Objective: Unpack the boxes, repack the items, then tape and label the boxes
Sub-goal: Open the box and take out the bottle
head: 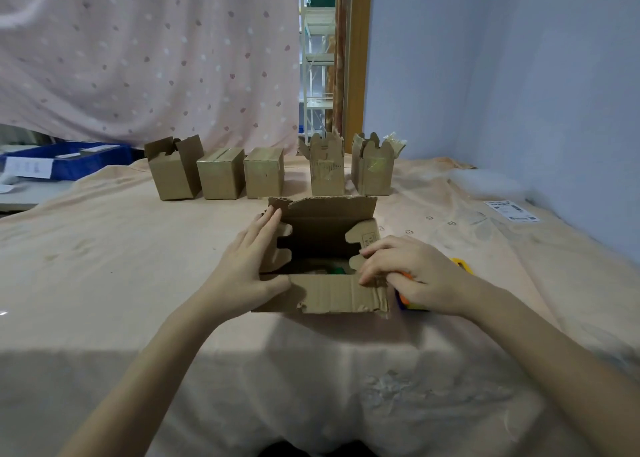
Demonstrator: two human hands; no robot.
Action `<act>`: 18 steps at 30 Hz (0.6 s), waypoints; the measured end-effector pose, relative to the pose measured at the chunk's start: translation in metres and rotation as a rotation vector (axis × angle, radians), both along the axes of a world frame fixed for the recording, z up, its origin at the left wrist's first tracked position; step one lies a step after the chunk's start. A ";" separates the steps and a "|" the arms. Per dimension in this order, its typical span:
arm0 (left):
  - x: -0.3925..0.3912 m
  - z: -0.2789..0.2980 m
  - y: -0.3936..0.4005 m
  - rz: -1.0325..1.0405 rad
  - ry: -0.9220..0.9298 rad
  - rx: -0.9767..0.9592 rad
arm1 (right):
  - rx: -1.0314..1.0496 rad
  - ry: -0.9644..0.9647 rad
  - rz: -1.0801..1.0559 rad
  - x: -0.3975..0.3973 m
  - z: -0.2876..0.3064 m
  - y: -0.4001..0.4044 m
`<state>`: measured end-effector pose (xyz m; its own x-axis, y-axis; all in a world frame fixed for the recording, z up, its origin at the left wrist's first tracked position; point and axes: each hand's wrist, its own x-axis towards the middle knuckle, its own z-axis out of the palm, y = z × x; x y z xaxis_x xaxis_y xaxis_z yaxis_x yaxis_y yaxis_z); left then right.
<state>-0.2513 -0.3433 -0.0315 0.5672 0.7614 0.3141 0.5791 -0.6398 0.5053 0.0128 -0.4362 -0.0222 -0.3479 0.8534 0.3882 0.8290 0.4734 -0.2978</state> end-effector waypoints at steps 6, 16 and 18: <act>0.013 -0.002 -0.005 0.062 0.038 0.103 | 0.066 -0.181 0.063 -0.015 -0.005 -0.002; 0.016 -0.011 -0.018 0.229 0.083 0.168 | 0.336 -0.381 0.110 -0.016 -0.010 -0.004; 0.016 -0.010 -0.021 0.255 0.090 0.205 | 0.419 -0.450 0.123 -0.016 -0.011 -0.003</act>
